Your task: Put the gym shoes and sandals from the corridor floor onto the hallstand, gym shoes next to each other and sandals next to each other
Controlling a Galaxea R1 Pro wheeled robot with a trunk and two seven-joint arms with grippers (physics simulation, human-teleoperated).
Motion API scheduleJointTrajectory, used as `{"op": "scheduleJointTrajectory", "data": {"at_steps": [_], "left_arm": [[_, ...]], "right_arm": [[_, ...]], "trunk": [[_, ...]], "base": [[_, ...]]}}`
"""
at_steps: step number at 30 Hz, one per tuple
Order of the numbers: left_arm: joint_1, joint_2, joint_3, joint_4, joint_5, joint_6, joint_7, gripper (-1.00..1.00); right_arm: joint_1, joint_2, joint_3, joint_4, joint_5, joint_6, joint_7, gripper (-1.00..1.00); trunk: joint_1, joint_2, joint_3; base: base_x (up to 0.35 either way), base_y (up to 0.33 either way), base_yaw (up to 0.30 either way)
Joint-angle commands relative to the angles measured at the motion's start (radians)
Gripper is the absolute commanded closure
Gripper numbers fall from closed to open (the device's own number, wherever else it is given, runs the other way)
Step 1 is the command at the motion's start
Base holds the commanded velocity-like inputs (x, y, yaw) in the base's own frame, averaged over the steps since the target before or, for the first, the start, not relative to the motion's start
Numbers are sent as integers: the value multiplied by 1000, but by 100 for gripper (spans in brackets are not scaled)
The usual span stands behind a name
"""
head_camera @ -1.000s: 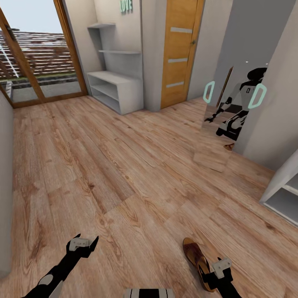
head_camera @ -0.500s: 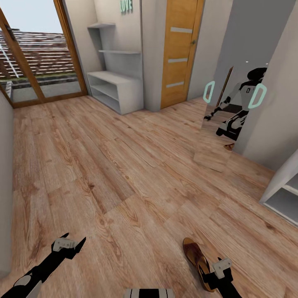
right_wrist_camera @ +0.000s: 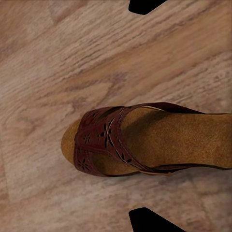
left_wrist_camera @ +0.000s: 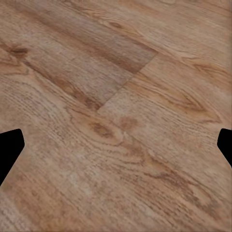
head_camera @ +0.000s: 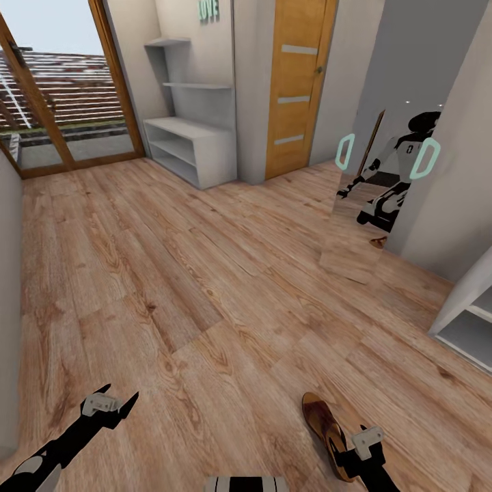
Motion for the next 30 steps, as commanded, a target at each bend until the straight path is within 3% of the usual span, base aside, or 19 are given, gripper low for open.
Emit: {"op": "scheduleJointTrajectory", "data": {"at_steps": [1,30], "left_arm": [[0,0,0,0,0,0,0,-100],[0,1,-2,1,1,-10,-4,-100]], "right_arm": [[0,0,0,0,0,0,0,-100],[-1,-24,-4,1,-1,0,0,-100]], "trunk": [[0,0,0],[0,0,0]], "base": [[0,0,0],[0,0,0]]}}
